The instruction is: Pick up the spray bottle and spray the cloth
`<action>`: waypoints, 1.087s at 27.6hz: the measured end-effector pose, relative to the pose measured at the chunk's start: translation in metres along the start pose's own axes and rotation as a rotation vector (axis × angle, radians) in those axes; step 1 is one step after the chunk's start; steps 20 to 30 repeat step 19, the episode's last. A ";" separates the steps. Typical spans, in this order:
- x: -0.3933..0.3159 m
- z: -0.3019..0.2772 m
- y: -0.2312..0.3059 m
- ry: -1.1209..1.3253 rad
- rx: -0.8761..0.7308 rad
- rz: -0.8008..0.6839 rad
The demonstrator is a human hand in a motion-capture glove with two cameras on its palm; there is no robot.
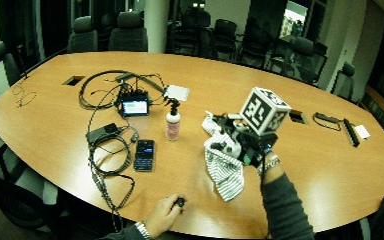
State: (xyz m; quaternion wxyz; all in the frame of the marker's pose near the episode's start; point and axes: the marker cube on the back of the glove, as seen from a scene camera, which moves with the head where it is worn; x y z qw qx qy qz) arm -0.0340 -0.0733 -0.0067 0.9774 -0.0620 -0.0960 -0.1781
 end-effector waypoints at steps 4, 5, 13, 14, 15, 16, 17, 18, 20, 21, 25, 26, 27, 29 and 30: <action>-0.008 0.005 0.025 0.032 -0.022 -0.008; -0.010 0.006 0.030 0.031 -0.019 -0.004; -0.009 0.013 0.057 0.043 0.006 0.048; -0.009 0.014 0.058 0.058 0.001 0.047; -0.010 0.015 0.059 0.074 -0.005 0.043; -0.011 0.014 0.059 0.088 -0.009 0.038; -0.012 0.014 0.058 0.097 -0.010 0.032; -0.013 0.013 0.058 0.102 -0.010 0.028; -0.013 0.013 0.057 0.104 -0.010 0.026; -0.013 0.013 0.057 0.104 -0.010 0.026; -0.013 0.013 0.057 0.104 -0.010 0.026; -0.013 0.013 0.057 0.104 -0.010 0.026; -0.013 0.013 0.057 0.104 -0.010 0.026; -0.013 0.013 0.057 0.104 -0.010 0.026; -0.013 0.013 0.057 0.104 -0.010 0.026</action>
